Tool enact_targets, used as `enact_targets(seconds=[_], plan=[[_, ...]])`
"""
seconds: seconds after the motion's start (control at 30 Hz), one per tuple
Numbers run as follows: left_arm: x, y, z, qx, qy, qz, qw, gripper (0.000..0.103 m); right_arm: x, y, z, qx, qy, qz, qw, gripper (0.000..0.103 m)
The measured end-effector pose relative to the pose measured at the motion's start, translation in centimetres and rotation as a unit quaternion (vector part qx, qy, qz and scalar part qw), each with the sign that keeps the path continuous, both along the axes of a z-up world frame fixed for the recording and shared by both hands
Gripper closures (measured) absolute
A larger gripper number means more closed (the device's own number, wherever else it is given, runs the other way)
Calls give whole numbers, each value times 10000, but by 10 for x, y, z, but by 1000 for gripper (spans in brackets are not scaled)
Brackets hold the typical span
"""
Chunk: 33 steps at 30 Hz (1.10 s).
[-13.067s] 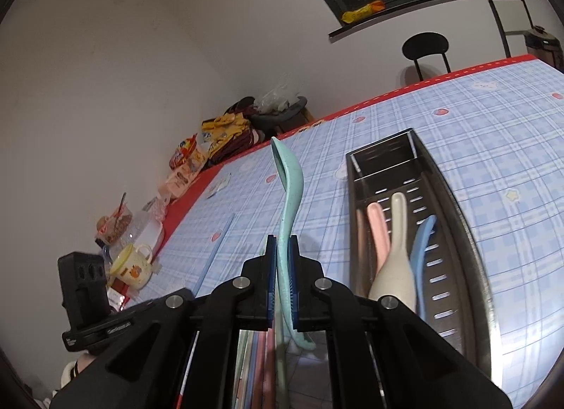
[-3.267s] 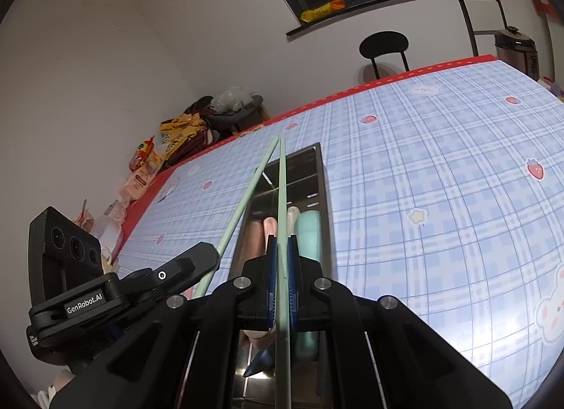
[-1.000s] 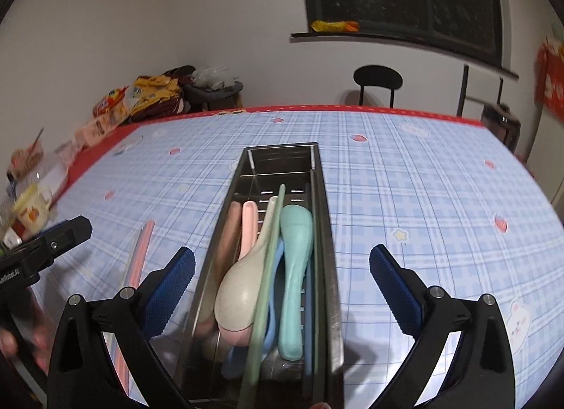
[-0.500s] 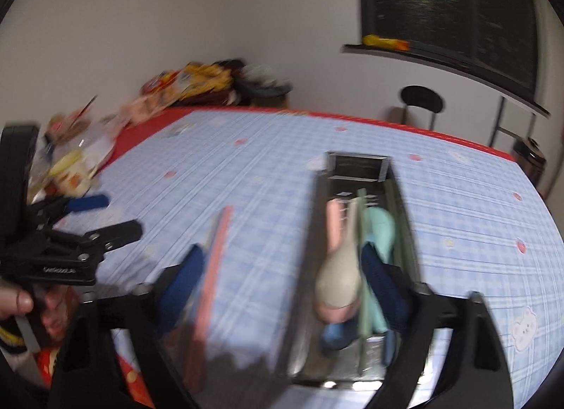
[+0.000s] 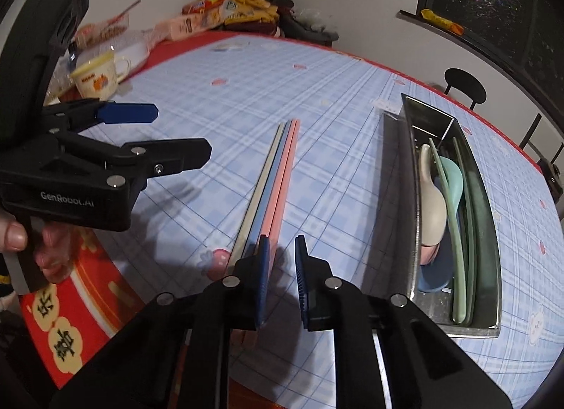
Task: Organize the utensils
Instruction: 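Move both tools back toward the remaining chopsticks on the table, then position the right tool over a pink chopstick while the left tool approaches a beige chopstick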
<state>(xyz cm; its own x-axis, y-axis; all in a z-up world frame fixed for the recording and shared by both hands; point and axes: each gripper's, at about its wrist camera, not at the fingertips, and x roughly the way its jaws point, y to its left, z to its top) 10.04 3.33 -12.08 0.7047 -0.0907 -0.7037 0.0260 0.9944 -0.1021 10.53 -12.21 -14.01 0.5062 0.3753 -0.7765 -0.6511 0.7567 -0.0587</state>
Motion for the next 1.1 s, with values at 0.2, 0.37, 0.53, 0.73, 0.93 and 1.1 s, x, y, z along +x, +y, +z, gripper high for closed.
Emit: enact_targets(seconds=[0.2,0.37,0.53,0.73,0.93,1.1], plan=[[2,12,-4,-282,22,59,9996,6,7,7,-5,-137,50,-75,9999,88],[6,19,-8,-544,88,39,9985,6,13,8,-9,-105,186,-148,9997,88],[7,27,-8,-796,100,85,9967,7,13,13,-9,133,453,-97,9988,91],[7,35,-8,-947,218,70,9952,33,3,31,-8,153,434,160,9988,91],[2,27,-6,-790,328,-198,9961,49,14,12,-8,184,350,-284,9988,95],[2,7,-9,-479,424,-377,9972,48,12,3,-10,307,306,-389,9983,95]])
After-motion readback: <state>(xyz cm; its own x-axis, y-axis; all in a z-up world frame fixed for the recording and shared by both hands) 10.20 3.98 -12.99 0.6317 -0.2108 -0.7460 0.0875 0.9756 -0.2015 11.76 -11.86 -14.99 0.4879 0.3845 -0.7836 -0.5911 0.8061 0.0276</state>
